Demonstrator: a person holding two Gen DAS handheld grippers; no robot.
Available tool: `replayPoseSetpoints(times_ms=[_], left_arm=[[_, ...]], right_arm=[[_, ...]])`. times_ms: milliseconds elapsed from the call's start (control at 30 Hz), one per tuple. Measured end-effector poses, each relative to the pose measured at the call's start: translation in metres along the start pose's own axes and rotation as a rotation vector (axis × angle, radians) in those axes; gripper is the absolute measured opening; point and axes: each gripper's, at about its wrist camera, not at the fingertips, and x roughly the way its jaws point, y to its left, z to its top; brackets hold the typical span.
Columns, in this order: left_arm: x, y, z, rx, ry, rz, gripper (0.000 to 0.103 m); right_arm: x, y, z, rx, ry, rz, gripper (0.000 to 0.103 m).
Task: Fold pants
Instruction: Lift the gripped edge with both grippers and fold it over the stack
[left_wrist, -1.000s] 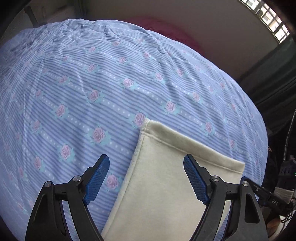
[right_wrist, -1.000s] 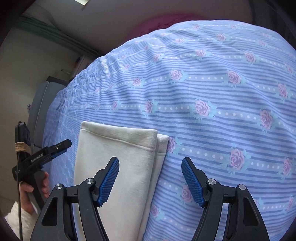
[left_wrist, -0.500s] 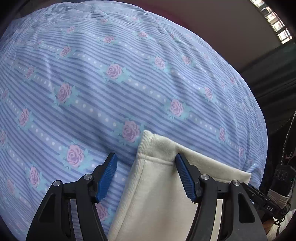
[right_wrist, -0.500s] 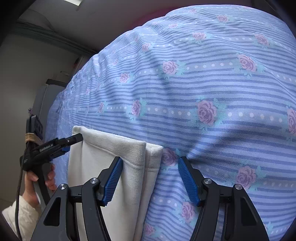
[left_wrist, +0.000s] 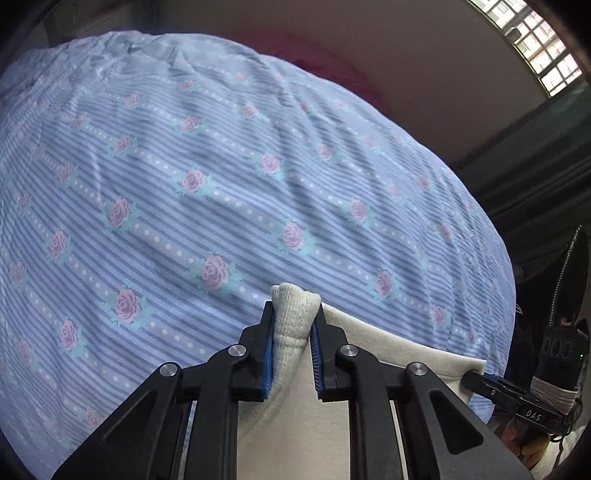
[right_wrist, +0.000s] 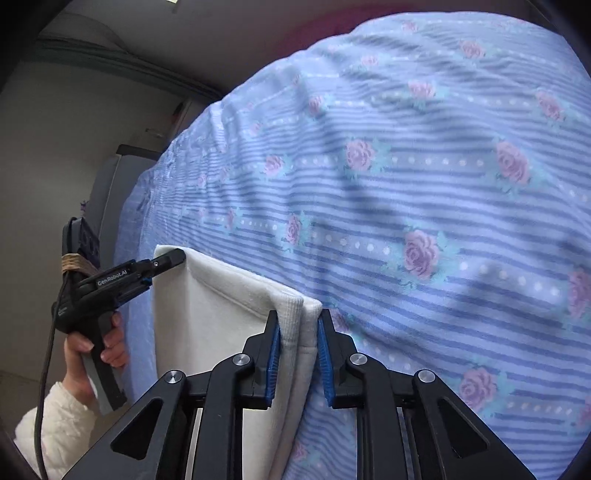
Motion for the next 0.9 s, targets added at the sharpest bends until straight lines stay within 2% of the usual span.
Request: replayPoseSetpoints(times_ms=[100, 233, 333, 533, 733, 900], left_arm=[[-0.019, -0.017, -0.004, 0.028, -0.034, -0.01, 0.017], [-0.062, -0.025, -0.009, 0.039, -0.098, -0.023, 0.017], [-0.106, -0.029, -0.018, 0.069, -0.151, -0.016, 0.017], [-0.204, -0.033, -0.045, 0.12, -0.253, 0.016, 0.017], [-0.294, -0.013, -0.112, 0.081, -0.366, 0.044, 0.017], [-0.343, 0.023, -0.191, -0.018, -0.439, 0.077, 0.017]], right_arm=[[-0.029, 0.022, -0.007, -0.11, -0.04, -0.025, 0.019], [-0.06, 0.038, -0.013, -0.115, -0.04, -0.01, 0.019], [-0.087, 0.074, -0.023, -0.263, -0.067, -0.043, 0.019], [-0.148, 0.155, -0.053, -0.505, -0.108, 0.008, 0.019], [-0.187, 0.218, -0.1, -0.692, -0.122, 0.06, 0.019], [-0.201, 0.269, -0.167, -0.859, -0.125, 0.086, 0.019]])
